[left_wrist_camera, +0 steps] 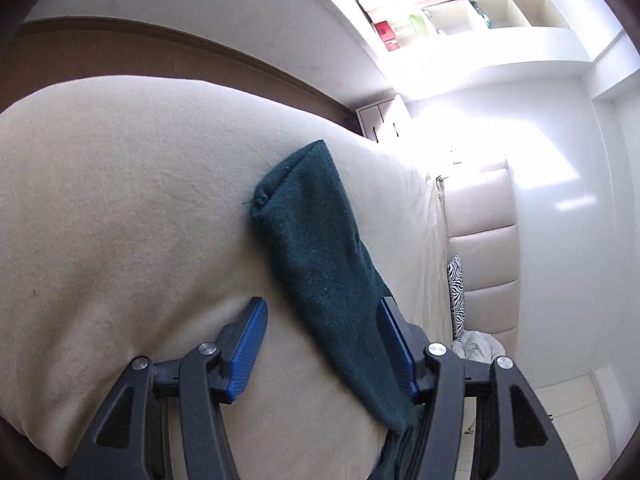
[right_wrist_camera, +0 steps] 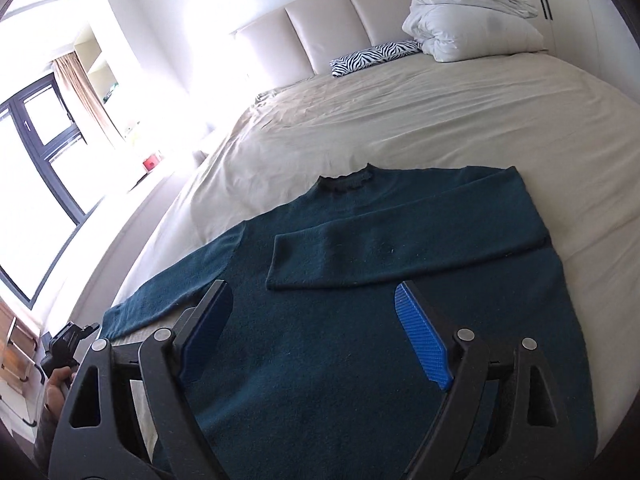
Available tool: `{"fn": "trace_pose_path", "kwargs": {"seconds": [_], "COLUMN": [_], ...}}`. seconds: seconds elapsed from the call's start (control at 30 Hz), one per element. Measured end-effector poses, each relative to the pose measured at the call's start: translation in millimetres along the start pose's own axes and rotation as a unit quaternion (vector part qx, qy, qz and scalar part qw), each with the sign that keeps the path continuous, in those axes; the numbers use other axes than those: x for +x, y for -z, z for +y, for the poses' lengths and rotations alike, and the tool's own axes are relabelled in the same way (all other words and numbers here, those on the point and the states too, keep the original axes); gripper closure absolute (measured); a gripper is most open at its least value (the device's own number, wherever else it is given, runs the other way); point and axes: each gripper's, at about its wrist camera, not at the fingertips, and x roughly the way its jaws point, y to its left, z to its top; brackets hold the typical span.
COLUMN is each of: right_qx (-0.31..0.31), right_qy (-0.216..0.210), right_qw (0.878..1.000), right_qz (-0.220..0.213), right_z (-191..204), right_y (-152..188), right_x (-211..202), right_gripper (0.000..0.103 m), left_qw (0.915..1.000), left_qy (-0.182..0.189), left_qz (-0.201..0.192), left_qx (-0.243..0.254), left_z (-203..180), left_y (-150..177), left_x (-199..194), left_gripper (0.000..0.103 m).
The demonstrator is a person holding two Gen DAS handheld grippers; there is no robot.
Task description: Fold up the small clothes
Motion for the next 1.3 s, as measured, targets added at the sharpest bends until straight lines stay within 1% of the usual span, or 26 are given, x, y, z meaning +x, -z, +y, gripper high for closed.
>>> {"fn": "trace_pose_path", "kwargs": {"seconds": [0.07, 0.13, 0.2, 0.23, 0.27, 0.33, 0.4, 0.47, 0.53, 0.57, 0.6, 0.63, 0.7, 0.73, 0.83, 0.93, 1.03, 1.07, 1.1, 1.13, 1.17, 1.2, 1.23, 1.27, 1.3], "right_qx": [0.009, 0.019, 0.027, 0.028, 0.029, 0.036, 0.046, 0.055, 0.064, 0.069, 0.074, 0.081, 0.093, 0.098, 0.116, 0.137, 0.154, 0.158, 0.163, 0.168, 0.173, 0.176, 0.178, 0.180, 0.182], "right_qy": [-0.010, -0.017, -0.020, -0.021, -0.020, -0.020, -0.019, -0.019, -0.018, -0.017, -0.015, -0.014, -0.013, -0.011, -0.007, -0.002, 0.003, 0.005, 0.006, 0.007, 0.008, 0.009, 0.010, 0.012, 0.013], "right_qw": [1.000, 1.000, 0.999, 0.999, 0.999, 0.999, 0.999, 0.998, 0.998, 0.997, 0.997, 0.997, 0.996, 0.995, 0.993, 0.990, 0.988, 0.987, 0.987, 0.986, 0.985, 0.984, 0.984, 0.983, 0.983], "right_qz": [0.005, 0.008, 0.011, 0.011, 0.009, 0.009, 0.010, 0.009, 0.009, 0.008, 0.008, 0.008, 0.004, 0.002, -0.001, -0.005, -0.010, -0.011, -0.011, -0.012, -0.013, -0.014, -0.013, -0.010, -0.007], "right_z": [5.6, 6.8, 3.0, -3.4, -3.6, -18.6, -27.9, -39.1, -50.6, -56.9, -62.4, -68.5, -81.0, -87.0, -106.9, -128.3, -149.0, -155.6, -162.1, -167.6, -173.1, -176.3, -180.0, -182.5, -184.3], "right_y": [4.9, 7.8, 9.4, 8.8, 10.8, 6.8, 9.7, 12.6, 15.9, 17.7, 19.4, 21.0, 24.5, 26.1, 32.5, 39.1, 44.1, 45.2, 46.4, 47.0, 47.9, 48.0, 49.0, 49.8, 50.5], "right_x": [-1.9, -3.1, -5.1, -6.1, -7.8, -2.1, -2.7, -4.5, -7.5, -8.8, -9.0, -10.6, -13.3, -15.2, -19.6, -26.6, -31.3, -32.1, -32.7, -32.9, -33.1, -32.9, -31.9, -30.1, -28.5], "right_gripper": [0.020, 0.020, 0.020, 0.020, 0.020, 0.021, 0.022, 0.024, 0.024, 0.024, 0.025, 0.026, 0.026, 0.026, 0.026, 0.026, 0.026, 0.026, 0.026, 0.026, 0.026, 0.026, 0.026, 0.026, 0.026], "left_qw": [0.9998, 0.9987, 0.9982, 0.9985, 0.9986, 0.9990, 0.9993, 0.9963, 0.9877, 0.9811, 0.9726, 0.9618, 0.9337, 0.9183, 0.8679, 0.8145, 0.7571, 0.7437, 0.7364, 0.7322, 0.7259, 0.7179, 0.7153, 0.7151, 0.7124], "left_qy": [0.004, 0.007, 0.013, 0.007, 0.000, -0.014, -0.021, -0.029, -0.030, -0.029, -0.028, -0.025, -0.020, -0.019, -0.017, -0.008, -0.004, -0.006, -0.008, -0.008, -0.013, -0.023, -0.021, -0.011, -0.005], "left_qz": [-0.013, -0.020, -0.025, -0.023, -0.017, -0.016, -0.031, -0.042, -0.037, -0.031, -0.027, -0.022, -0.007, -0.001, 0.028, 0.048, 0.056, 0.060, 0.062, 0.068, 0.083, 0.109, 0.129, 0.135, 0.130], "left_qx": [-0.014, -0.046, -0.053, -0.050, -0.051, -0.040, -0.002, 0.070, 0.149, 0.189, 0.229, 0.272, 0.357, 0.395, 0.496, 0.578, 0.651, 0.666, 0.674, 0.678, 0.683, 0.687, 0.687, 0.686, 0.690], "left_z": [1.2, 3.1, -1.4, -5.0, -7.0, -13.3, -31.7, -62.2, -100.7, -121.4, -141.8, -162.8, -202.2, -217.5, -252.5, -268.1, -274.4, -273.8, -272.1, -268.4, -265.0, -263.0, -258.5, -256.4, -249.4], "left_y": [-5.3, -13.9, -22.5, -20.0, -21.9, -21.7, -17.2, -2.6, 20.5, 35.7, 52.4, 72.1, 118.7, 144.8, 229.2, 317.9, 392.6, 412.8, 426.0, 435.2, 444.2, 452.1, 456.8, 458.5, 460.5], "left_x": [8.9, 18.0, 26.4, 31.3, 37.1, 42.9, 37.4, 30.9, 31.9, 35.2, 38.3, 42.3, 53.1, 58.5, 82.3, 96.2, 108.1, 113.2, 120.1, 125.3, 133.0, 142.5, 147.2, 143.4, 134.6], "left_gripper": [0.043, 0.043, 0.044, 0.055, 0.077, 0.096, 0.095, 0.095, 0.095, 0.095, 0.095, 0.095, 0.095, 0.095, 0.095, 0.095, 0.095, 0.094, 0.093, 0.091, 0.074, 0.065, 0.056, 0.051, 0.045]}}
